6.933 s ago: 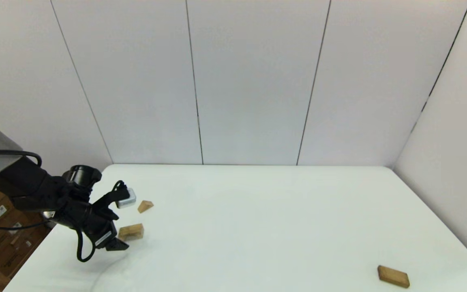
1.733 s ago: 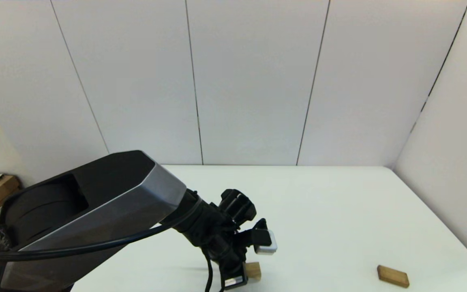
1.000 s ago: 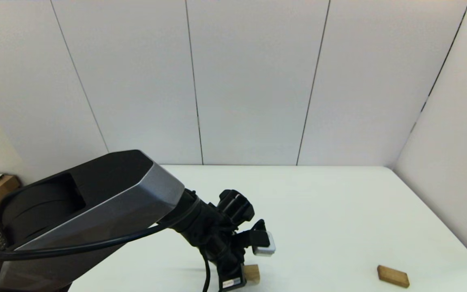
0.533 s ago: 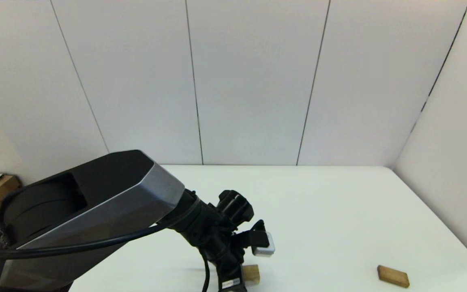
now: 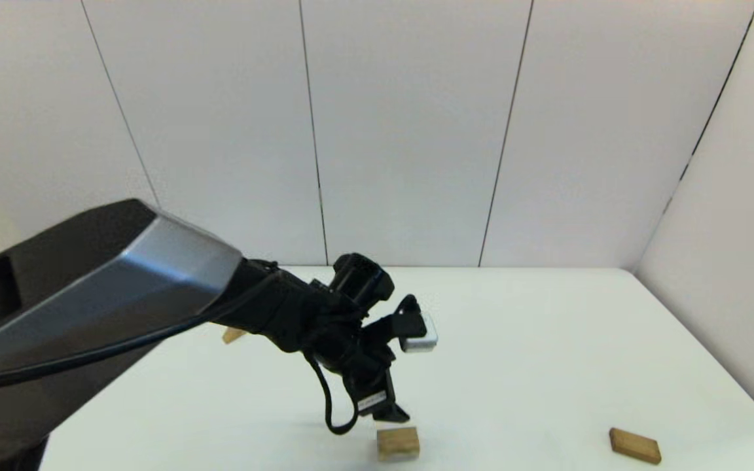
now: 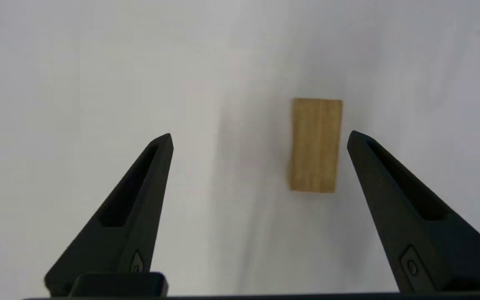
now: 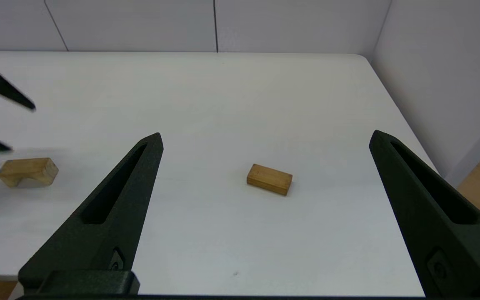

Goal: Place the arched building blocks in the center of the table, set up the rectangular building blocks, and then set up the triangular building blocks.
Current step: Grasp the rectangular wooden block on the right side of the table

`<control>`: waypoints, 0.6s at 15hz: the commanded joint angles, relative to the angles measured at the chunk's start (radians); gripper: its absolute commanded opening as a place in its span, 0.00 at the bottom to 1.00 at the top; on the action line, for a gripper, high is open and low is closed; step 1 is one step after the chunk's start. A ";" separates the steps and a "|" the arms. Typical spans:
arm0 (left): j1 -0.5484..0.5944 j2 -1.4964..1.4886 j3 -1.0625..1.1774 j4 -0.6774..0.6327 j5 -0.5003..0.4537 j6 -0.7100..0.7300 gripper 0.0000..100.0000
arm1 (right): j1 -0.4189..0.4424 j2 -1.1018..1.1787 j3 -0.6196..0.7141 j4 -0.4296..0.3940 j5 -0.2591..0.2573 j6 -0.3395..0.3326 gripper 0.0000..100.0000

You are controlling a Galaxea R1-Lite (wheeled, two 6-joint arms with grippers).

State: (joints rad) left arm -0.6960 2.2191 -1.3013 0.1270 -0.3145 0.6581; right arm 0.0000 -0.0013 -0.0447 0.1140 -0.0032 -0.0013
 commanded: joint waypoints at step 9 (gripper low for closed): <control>0.182 -1.142 0.224 0.013 0.417 -0.440 1.00 | 0.000 0.000 0.000 0.001 -0.001 0.000 1.00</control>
State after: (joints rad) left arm -0.5379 1.4351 -1.1983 0.1381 -0.1726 0.4030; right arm 0.0000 -0.0013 -0.0447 0.1145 -0.0032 -0.0013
